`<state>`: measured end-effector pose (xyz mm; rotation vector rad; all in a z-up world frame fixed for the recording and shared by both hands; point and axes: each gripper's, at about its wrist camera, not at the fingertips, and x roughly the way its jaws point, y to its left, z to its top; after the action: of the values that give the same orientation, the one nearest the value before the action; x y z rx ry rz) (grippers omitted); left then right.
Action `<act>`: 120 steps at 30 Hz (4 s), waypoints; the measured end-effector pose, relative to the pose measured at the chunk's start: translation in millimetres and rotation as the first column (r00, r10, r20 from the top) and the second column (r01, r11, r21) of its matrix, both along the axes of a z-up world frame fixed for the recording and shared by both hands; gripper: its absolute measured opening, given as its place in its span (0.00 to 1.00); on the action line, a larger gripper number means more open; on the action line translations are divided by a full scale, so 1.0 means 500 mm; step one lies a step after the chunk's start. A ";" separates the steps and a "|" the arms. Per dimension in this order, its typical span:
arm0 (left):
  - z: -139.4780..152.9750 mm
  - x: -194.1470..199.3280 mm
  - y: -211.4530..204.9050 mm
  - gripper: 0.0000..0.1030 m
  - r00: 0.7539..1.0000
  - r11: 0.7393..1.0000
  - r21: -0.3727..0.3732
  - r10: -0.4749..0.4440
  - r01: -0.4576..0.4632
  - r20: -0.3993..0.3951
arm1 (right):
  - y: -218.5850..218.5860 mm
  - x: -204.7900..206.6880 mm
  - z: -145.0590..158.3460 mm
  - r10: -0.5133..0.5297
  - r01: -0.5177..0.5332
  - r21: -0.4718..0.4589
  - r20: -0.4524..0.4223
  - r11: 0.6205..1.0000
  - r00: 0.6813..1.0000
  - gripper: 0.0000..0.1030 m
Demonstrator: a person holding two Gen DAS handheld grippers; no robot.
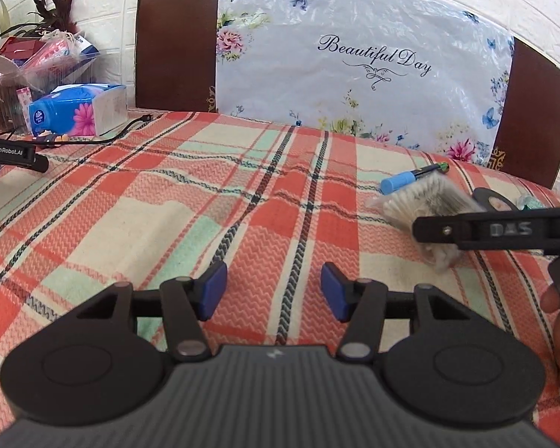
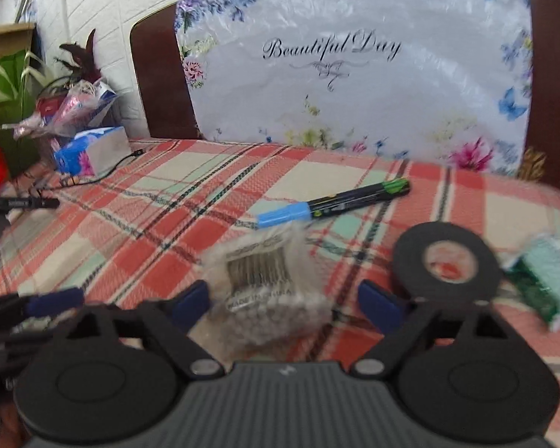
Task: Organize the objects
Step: 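Grasp the bag of white beads with the right gripper, then lower the bag of white beads into the brown box and release, then grasp the black tape roll with the right gripper and lift it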
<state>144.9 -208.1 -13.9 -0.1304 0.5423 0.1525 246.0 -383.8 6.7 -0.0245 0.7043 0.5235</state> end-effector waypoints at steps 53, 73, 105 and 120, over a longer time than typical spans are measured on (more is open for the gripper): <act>0.278 0.049 -0.663 0.40 0.458 0.447 -0.162 -0.888 0.880 0.039 | -0.484 -0.334 0.180 -0.395 0.433 -0.017 0.380 0.901 0.837 0.38; 0.255 0.072 -0.694 0.81 0.719 0.713 0.105 -0.695 0.693 -0.021 | -0.635 -0.306 0.126 -0.643 0.674 0.033 0.338 0.738 0.687 0.70; 0.007 0.085 -0.093 0.94 0.987 0.989 -0.013 -0.147 0.146 -0.062 | -0.209 -0.160 0.045 -0.299 0.303 -0.037 0.090 0.952 0.950 0.70; -0.005 0.090 -0.103 0.96 0.988 0.990 0.018 -0.140 0.141 -0.058 | -0.106 0.050 -0.022 -0.250 0.260 -0.106 0.096 0.960 0.964 0.78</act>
<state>190.1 -259.5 -16.3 -0.0665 0.6045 0.0245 270.8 -436.8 -4.4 -0.0643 0.6465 0.2316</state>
